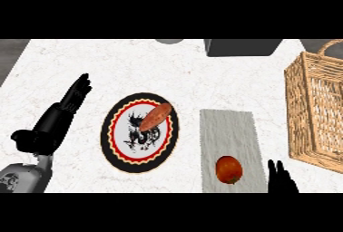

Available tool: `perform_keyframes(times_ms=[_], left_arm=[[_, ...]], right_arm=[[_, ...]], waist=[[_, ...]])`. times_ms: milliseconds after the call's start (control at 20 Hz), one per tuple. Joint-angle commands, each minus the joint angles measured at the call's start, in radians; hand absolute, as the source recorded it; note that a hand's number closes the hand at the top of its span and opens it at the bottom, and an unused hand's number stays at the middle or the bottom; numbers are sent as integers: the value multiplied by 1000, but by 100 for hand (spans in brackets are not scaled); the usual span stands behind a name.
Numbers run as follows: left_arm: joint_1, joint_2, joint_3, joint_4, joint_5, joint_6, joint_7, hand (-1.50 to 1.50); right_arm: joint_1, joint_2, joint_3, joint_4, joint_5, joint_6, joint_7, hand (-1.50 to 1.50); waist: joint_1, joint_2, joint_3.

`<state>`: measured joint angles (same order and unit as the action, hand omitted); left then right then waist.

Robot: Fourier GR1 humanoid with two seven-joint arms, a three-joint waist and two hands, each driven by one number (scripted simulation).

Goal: Pick the tomato from the placemat and place it in the basket

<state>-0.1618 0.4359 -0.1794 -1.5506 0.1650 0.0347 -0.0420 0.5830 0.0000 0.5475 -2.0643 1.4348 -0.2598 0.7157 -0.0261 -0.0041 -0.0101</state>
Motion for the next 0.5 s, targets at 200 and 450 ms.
perform_keyframes(times_ms=[200,450], left_arm=[[-45,-34,-7,-15,-23,5,56,0],[-26,-61,-3,-23,-37,-28,48,0]], right_arm=[[-22,0,310,-347,268,377,317,-150],[-259,0,253,-167,180,278,444,-150]], waist=[[21,4,9],[30,7,10]])
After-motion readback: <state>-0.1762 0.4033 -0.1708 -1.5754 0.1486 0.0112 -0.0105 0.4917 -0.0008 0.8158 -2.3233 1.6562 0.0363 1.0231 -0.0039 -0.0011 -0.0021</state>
